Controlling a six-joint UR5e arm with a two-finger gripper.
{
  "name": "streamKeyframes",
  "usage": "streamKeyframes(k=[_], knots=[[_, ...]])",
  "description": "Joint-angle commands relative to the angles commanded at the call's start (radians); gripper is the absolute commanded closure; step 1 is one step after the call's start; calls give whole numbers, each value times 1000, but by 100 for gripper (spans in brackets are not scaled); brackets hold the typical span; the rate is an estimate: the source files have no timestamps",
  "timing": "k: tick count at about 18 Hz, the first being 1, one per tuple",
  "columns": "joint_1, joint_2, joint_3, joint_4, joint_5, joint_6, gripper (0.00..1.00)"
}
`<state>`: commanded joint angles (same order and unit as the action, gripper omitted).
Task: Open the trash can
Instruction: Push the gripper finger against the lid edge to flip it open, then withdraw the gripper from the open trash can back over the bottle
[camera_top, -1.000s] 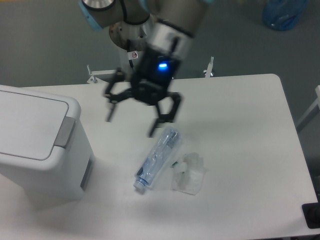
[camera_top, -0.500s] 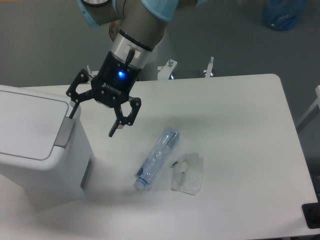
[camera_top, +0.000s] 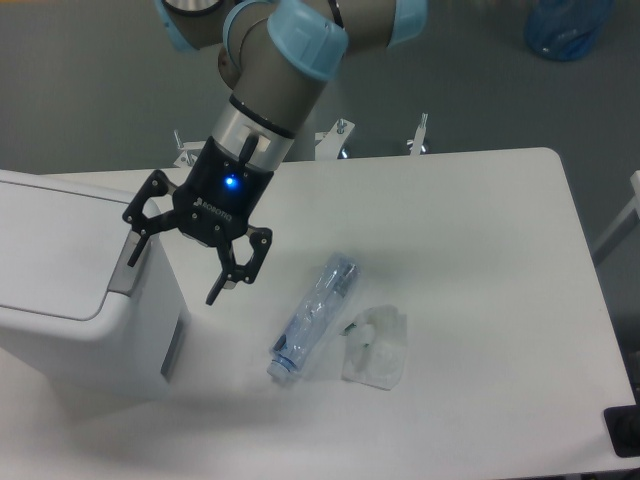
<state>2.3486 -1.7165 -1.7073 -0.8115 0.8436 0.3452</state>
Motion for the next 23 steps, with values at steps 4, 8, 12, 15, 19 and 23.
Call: streamKeyframes(k=[4, 8, 12, 15, 19, 23], knots=[[-14, -12, -3, 0, 22, -2, 0], [-14, -11, -8, 0, 23, -2, 0], [-14, -11, -8, -2, 23, -2, 0], [-14, -11, -6, -2, 23, -2, 0], [-14, -14, -8, -2, 51, -3, 0], [-17, -12, -6, -2, 51, -5, 0]])
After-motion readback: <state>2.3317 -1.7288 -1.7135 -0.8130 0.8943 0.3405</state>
